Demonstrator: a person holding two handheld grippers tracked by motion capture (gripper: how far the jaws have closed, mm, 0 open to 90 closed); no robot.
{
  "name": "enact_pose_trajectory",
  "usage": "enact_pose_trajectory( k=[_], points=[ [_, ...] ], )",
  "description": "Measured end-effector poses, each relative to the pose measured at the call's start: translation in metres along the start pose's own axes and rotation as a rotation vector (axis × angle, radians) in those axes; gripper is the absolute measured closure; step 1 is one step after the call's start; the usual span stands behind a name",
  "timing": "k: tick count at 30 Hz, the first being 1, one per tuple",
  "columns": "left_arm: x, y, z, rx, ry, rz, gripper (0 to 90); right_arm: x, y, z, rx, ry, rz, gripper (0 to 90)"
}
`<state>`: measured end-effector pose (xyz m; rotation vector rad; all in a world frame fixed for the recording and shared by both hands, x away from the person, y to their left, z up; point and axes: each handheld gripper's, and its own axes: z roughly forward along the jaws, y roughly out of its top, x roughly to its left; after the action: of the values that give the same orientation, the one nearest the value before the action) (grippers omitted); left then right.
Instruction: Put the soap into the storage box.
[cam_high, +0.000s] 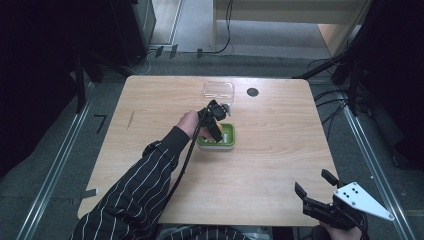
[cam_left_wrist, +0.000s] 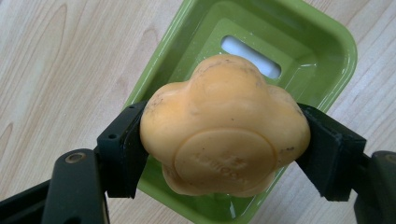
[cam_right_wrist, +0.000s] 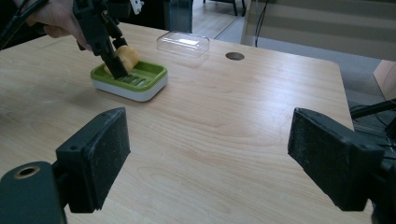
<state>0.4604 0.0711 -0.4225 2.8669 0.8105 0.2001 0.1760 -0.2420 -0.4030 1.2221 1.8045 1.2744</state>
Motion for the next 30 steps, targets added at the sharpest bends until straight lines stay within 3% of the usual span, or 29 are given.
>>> enact_pose_trajectory(
  k=[9, 30],
  points=[
    [0.004, -0.001, 0.008, 0.017, 0.000, -0.032, 25.7, 0.000, 0.000, 0.000, -0.001, 0.003, 0.000, 13.5],
    [0.002, -0.002, 0.013, -0.019, 0.000, -0.067, 25.4, 0.000, 0.001, 0.002, -0.002, 0.010, -0.002, 13.5]
  ],
)
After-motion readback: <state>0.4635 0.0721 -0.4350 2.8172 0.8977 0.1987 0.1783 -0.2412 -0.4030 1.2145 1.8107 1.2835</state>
